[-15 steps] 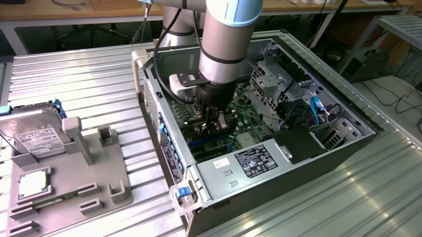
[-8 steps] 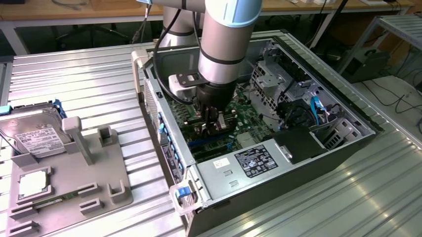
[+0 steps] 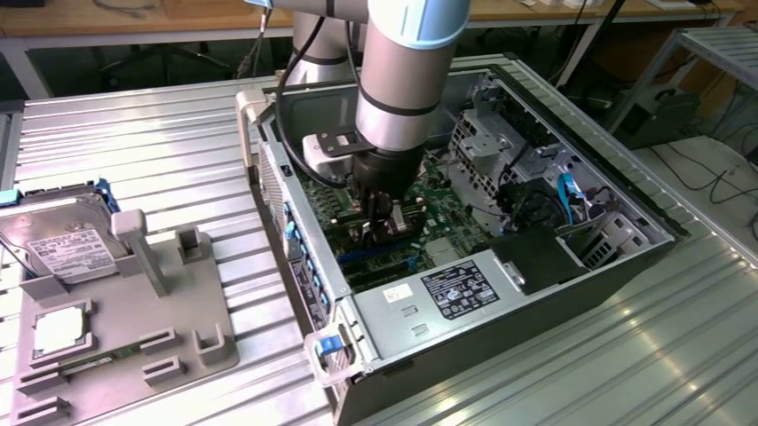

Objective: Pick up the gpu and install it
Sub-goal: 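Insert the gpu into the slot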

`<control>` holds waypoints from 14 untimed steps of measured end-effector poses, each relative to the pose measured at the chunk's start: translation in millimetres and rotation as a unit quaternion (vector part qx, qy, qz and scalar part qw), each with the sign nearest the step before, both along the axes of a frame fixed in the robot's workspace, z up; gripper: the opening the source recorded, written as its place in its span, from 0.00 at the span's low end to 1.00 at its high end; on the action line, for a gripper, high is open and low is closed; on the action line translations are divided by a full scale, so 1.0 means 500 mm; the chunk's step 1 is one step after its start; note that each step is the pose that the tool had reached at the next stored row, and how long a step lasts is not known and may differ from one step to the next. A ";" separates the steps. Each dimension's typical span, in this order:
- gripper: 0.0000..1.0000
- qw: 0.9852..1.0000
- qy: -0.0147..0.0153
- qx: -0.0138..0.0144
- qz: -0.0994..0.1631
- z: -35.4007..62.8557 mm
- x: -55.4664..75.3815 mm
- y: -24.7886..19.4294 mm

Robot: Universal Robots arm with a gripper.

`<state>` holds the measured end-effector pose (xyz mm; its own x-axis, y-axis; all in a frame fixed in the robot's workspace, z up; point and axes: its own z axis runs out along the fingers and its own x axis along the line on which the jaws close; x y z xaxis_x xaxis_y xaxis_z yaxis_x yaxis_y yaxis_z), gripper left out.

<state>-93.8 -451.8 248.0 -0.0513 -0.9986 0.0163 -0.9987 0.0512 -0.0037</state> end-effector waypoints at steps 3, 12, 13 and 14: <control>0.30 1.000 0.000 0.000 0.001 0.000 0.000 0.0008; 0.30 1.000 0.000 -0.001 0.005 -0.001 0.000 0.0050; 0.30 1.000 0.000 -0.001 0.005 -0.001 0.000 0.0050; 0.30 1.000 0.000 -0.001 0.005 -0.001 0.000 0.0050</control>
